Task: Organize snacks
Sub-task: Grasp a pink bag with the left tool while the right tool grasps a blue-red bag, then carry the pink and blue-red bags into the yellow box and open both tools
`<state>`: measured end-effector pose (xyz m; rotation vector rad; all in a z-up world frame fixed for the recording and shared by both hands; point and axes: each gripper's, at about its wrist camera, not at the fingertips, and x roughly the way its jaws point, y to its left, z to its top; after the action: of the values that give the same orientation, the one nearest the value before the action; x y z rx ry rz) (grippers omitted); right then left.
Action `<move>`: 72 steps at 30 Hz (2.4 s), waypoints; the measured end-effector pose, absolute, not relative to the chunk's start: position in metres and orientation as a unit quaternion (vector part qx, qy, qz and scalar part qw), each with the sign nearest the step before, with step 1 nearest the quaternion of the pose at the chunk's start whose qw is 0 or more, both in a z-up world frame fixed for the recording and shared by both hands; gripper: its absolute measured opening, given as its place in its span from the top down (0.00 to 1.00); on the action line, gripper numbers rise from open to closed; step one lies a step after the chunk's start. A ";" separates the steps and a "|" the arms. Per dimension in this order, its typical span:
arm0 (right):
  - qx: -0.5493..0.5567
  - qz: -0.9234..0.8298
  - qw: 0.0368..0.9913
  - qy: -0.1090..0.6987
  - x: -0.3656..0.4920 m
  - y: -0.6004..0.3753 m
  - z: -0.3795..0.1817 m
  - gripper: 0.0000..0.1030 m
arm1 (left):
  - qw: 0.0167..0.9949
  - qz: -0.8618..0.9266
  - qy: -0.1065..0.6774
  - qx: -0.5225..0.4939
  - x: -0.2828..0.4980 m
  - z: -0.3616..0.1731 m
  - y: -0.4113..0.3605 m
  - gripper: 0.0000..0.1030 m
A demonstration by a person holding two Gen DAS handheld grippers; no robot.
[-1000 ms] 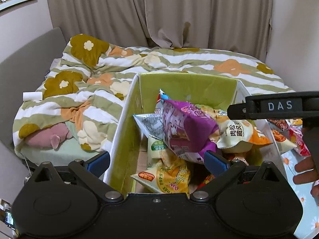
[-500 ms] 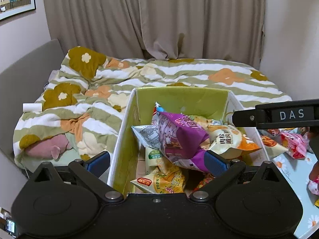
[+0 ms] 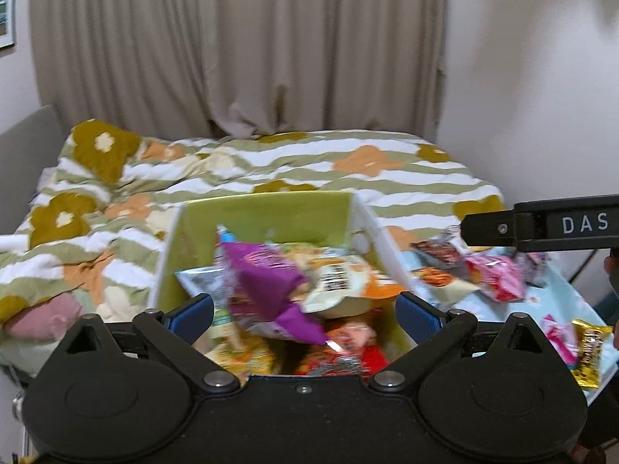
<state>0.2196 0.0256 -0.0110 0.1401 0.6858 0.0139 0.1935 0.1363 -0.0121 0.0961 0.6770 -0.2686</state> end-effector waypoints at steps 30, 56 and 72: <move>0.090 -0.036 0.910 0.404 0.279 -0.249 -0.072 0.00 | 0.899 -0.145 0.414 0.009 0.265 -0.073 -0.116 0.01; 0.133 0.002 0.858 0.497 0.361 -0.310 -0.174 0.00 | 0.860 -0.137 0.490 -0.039 0.325 -0.157 -0.186 0.11; 0.156 0.015 0.849 0.505 0.359 -0.317 -0.180 0.00 | 0.848 -0.158 0.504 -0.044 0.317 -0.158 -0.188 0.30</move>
<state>0.3590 -0.3173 -0.1802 0.3289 1.0636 0.0318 0.3174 -0.1876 -0.1577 -0.0934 1.0625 -0.3328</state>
